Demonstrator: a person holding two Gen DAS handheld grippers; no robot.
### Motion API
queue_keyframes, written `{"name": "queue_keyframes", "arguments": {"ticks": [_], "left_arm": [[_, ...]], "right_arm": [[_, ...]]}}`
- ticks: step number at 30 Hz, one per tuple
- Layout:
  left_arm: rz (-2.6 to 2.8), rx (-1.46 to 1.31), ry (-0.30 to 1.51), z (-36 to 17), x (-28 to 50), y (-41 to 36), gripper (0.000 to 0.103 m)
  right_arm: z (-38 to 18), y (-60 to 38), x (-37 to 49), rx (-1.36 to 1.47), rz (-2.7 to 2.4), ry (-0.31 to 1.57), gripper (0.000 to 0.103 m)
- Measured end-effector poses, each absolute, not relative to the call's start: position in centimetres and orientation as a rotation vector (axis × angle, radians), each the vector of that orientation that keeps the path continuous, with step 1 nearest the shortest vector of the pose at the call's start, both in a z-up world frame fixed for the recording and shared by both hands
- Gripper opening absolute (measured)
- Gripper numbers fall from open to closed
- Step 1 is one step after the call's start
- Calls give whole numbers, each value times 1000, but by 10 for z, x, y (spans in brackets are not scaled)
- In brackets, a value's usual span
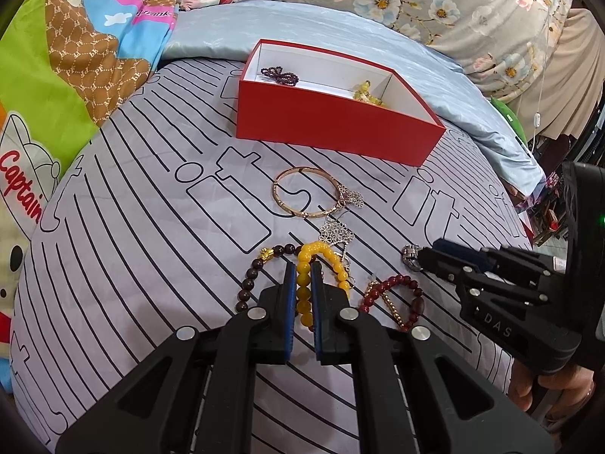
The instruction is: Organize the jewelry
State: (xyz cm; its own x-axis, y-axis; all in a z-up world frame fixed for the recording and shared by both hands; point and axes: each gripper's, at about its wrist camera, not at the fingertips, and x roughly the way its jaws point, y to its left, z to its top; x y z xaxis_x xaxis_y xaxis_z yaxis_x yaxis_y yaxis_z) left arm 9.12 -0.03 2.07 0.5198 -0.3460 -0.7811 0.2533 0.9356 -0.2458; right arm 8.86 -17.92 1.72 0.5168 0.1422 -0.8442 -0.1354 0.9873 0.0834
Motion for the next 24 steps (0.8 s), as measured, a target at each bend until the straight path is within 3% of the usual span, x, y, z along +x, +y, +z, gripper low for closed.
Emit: {"name": "queue_keyframes", "arguments": {"ticks": [3, 24], "left_arm": [[-360, -104, 961, 20, 92, 0, 7], [-397, -107, 928, 38, 90, -5, 7]], "right_arm": [[14, -178, 93, -6, 181, 1022, 28], [13, -191, 79, 93, 173, 1020, 24]]}}
